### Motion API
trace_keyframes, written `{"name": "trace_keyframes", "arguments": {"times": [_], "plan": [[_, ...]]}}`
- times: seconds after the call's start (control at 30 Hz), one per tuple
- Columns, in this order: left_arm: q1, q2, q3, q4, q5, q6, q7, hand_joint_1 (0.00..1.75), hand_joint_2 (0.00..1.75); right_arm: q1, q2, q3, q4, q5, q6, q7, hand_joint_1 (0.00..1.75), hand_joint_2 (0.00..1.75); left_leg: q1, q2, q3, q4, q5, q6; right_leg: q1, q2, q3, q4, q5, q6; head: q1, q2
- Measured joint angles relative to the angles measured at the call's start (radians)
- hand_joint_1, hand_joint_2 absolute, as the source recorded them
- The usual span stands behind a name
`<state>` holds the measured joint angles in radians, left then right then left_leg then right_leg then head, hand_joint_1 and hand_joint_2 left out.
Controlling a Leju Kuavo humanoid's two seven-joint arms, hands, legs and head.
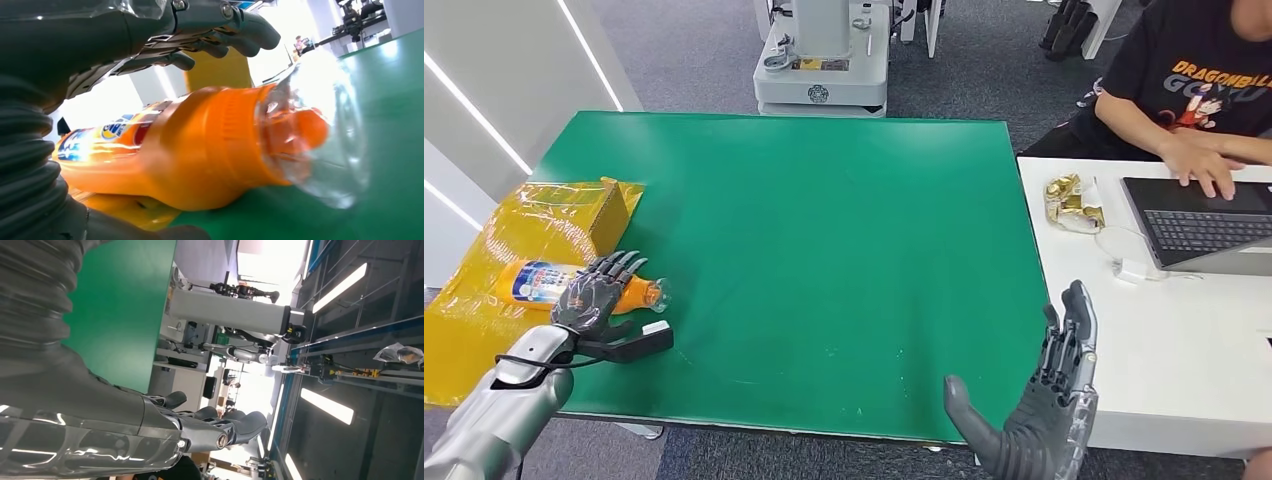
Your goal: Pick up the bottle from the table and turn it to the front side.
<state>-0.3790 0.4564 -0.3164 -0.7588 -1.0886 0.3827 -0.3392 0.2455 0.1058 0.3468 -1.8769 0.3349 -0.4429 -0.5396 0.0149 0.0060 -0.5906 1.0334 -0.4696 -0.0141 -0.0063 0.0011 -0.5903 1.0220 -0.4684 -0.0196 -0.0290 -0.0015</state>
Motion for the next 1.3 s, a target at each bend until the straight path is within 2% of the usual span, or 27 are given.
{"name": "trace_keyframes", "arguments": {"times": [0.3, 0.5, 0.6, 0.77, 0.97, 1.03, 1.3], "plan": [[0.116, 0.017, 0.100, -0.144, 0.033, 0.043, -0.028, 0.00, 1.75, 0.008, -0.006, 0.007, 0.000, 0.000, -0.015, 0.002, 0.00, 1.75, 0.000, 0.000, -0.001, 0.000, 0.000, 0.000, 0.000, 0.000, -0.001, -0.001, 0.000, 0.000, 0.000, 0.000], [0.180, 0.004, 0.177, -0.297, 0.053, 0.135, -0.073, 0.00, 1.75, 0.009, -0.011, 0.016, 0.000, 0.000, -0.016, 0.007, 0.00, 1.75, 0.000, 0.000, -0.001, 0.000, 0.000, 0.000, 0.000, 0.000, -0.001, -0.001, 0.000, 0.000, 0.000, 0.000], [0.205, -0.017, 0.212, -0.390, 0.121, 0.198, -0.126, 0.00, 1.75, 0.009, -0.015, 0.021, 0.001, 0.005, -0.024, 0.016, 0.00, 1.75, 0.000, -0.001, -0.001, 0.000, 0.000, 0.000, 0.000, -0.001, -0.001, -0.001, 0.000, 0.000, 0.000, 0.000], [0.218, -0.106, 0.246, -0.542, 0.333, 0.221, -0.233, 0.00, 1.75, 0.007, -0.022, 0.032, 0.005, 0.010, -0.044, 0.023, 0.00, 1.75, -0.001, -0.002, -0.001, 0.000, 0.000, 0.000, 0.000, -0.002, 0.000, -0.002, 0.000, 0.000, 0.000, 0.000], [0.225, -0.269, 0.244, -0.698, 0.748, 0.086, -0.344, 0.00, 1.75, -0.004, -0.037, 0.054, 0.020, -0.003, -0.071, 0.016, 0.00, 1.75, -0.001, -0.002, -0.001, 0.001, 0.000, 0.000, 0.000, -0.002, 0.001, -0.002, 0.000, 0.001, 0.000, 0.000], [0.233, -0.319, 0.234, -0.741, 0.856, 0.061, -0.356, 0.00, 1.75, -0.008, -0.043, 0.062, 0.027, -0.012, -0.075, 0.010, 0.00, 1.75, -0.001, -0.002, -0.001, 0.001, 0.000, 0.001, -0.001, -0.002, 0.001, -0.002, 0.000, 0.001, 0.000, 0.000], [0.258, -0.465, 0.152, -0.865, 1.153, -0.048, -0.361, 0.00, 1.75, -0.027, -0.058, 0.081, 0.049, -0.028, -0.069, 0.003, 0.00, 1.75, -0.001, -0.002, -0.001, 0.001, 0.000, 0.001, -0.001, -0.002, 0.001, -0.002, 0.000, 0.001, 0.000, 0.000]]}}
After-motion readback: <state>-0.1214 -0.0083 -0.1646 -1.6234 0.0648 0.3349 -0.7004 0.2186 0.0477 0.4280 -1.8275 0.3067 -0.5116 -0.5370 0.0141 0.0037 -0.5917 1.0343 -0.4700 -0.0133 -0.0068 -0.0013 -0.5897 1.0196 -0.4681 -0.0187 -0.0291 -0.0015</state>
